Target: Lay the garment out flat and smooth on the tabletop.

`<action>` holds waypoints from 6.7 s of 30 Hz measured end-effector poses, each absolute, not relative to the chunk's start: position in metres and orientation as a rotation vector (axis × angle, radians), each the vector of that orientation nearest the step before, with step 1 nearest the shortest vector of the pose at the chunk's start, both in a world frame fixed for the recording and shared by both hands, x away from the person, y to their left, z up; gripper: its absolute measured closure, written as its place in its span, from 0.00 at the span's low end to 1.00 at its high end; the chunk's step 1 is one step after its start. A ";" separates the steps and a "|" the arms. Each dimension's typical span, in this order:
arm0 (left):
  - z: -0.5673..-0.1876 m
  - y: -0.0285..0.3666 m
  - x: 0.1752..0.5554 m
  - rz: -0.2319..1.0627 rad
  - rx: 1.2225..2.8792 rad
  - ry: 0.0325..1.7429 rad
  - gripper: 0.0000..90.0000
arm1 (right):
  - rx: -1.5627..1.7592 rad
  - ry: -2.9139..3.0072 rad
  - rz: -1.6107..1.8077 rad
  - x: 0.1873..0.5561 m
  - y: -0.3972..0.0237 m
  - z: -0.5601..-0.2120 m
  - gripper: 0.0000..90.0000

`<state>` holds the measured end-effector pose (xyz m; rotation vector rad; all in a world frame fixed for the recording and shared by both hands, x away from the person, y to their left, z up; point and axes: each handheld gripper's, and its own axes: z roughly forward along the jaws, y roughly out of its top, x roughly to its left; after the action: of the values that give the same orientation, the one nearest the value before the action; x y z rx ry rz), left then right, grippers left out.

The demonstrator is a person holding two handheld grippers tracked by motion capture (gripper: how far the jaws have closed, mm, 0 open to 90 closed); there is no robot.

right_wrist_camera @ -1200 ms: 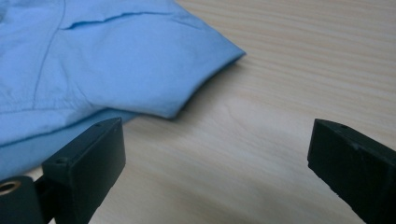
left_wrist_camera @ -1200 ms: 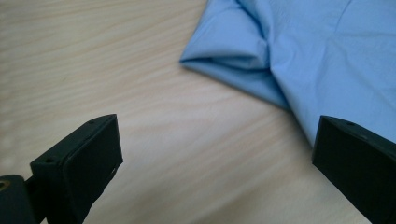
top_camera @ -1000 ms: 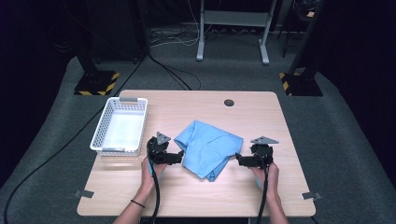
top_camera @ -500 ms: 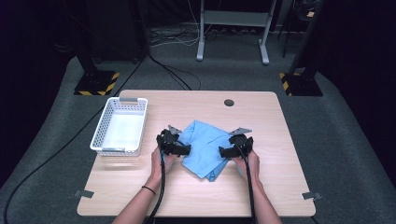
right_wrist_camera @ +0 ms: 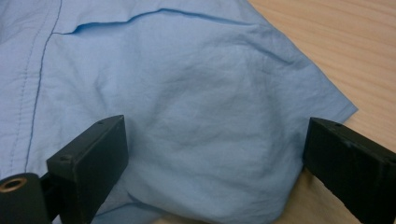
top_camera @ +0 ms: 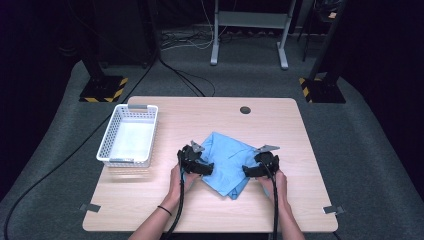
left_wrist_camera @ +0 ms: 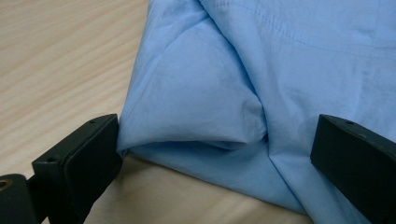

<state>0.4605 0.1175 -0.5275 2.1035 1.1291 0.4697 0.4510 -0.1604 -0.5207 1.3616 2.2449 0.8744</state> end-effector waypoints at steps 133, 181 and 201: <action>-0.528 0.114 0.409 0.434 2.123 1.054 0.06 | 0.983 2.147 0.766 0.377 -0.136 -0.447 0.97; -0.528 0.114 0.409 0.433 2.123 1.050 0.06 | 1.427 2.018 0.842 0.465 -0.221 -0.440 0.48; -0.528 0.114 0.409 0.431 2.124 1.046 0.06 | 1.452 2.147 0.820 0.463 -0.200 -0.500 0.70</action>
<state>0.4085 0.1141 -0.5279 2.1238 1.0458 0.4312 0.4631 -0.2000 -0.5003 1.4515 2.1471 0.8199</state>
